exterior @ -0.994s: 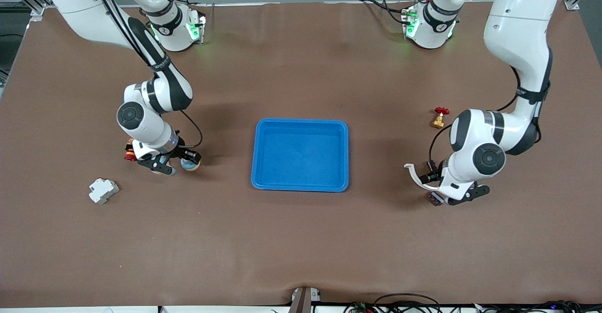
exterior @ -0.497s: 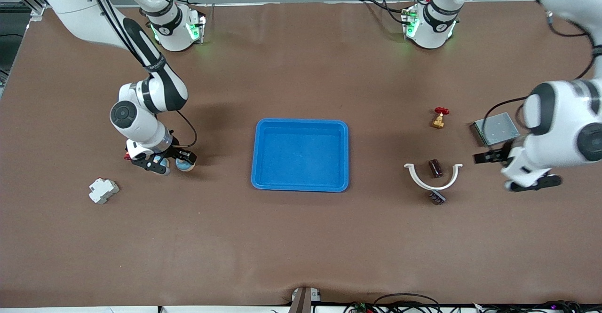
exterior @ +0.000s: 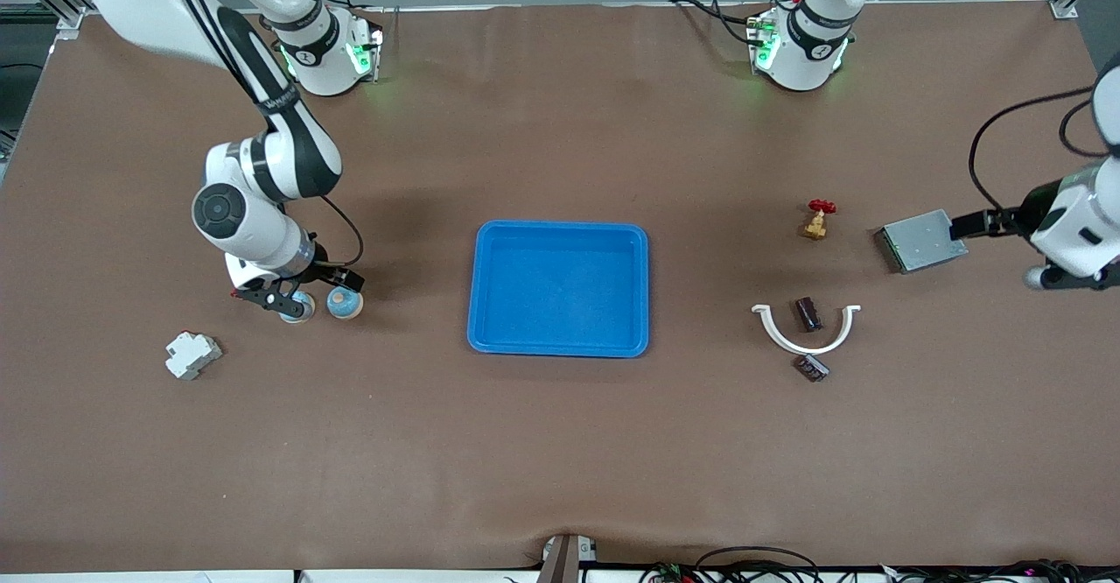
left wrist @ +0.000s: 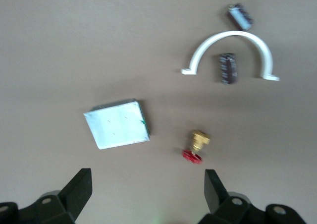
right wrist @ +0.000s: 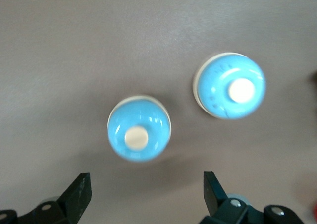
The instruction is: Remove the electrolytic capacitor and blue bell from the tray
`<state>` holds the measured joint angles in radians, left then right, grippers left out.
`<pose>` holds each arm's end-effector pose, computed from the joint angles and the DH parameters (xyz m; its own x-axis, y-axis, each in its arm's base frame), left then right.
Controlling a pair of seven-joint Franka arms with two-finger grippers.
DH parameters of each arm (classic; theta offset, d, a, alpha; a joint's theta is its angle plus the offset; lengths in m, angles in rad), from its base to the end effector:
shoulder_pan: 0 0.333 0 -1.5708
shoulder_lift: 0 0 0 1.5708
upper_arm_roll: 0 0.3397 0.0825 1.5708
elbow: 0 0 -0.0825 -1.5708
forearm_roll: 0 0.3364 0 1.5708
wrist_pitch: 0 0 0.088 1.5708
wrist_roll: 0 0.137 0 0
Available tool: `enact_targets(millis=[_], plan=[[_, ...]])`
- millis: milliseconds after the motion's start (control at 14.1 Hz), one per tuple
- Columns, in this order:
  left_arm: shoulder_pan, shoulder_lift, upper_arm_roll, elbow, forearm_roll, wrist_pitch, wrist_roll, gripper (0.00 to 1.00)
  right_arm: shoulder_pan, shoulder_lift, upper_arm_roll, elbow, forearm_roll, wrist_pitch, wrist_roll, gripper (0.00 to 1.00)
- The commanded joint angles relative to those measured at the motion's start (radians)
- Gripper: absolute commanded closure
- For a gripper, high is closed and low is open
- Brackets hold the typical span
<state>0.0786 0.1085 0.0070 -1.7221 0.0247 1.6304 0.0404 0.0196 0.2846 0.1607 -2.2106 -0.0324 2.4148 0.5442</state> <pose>0.5219 0.0479 0.5034 0.9789 0.0421 -0.1997 0.0396 -0.9991 -0.0166 0.5118 0.0917 0.2752 0.9385 -0.3364 -0.0781 -0.3361 -0.9417 0.0176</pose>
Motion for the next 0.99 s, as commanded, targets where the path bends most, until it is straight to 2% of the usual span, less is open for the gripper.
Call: enact_targets(millis=[0,142,355,497,923], plan=[[0.001,-0.078,-0.03,-0.016,-0.038,-0.066,-0.005,0.0,-0.004,-0.1,0.016,-0.008,0.009,-0.095,0.016,0.0],[0.001,-0.108,-0.073,-0.01,-0.042,-0.072,-0.019,0.0,-0.004,-0.159,0.017,-0.004,0.008,-0.146,-0.003,0.0],[-0.002,-0.083,-0.171,0.102,-0.028,-0.073,-0.057,0.0,0.016,-0.197,0.016,0.057,-0.004,-0.257,-0.064,0.0],[-0.005,-0.056,-0.18,0.179,-0.04,-0.087,-0.053,0.0,0.028,-0.196,0.017,0.115,-0.004,-0.344,-0.171,0.0],[-0.01,-0.024,-0.179,0.271,-0.034,-0.074,-0.06,0.0,0.039,-0.211,0.008,0.222,-0.006,-0.489,-0.415,0.0]])
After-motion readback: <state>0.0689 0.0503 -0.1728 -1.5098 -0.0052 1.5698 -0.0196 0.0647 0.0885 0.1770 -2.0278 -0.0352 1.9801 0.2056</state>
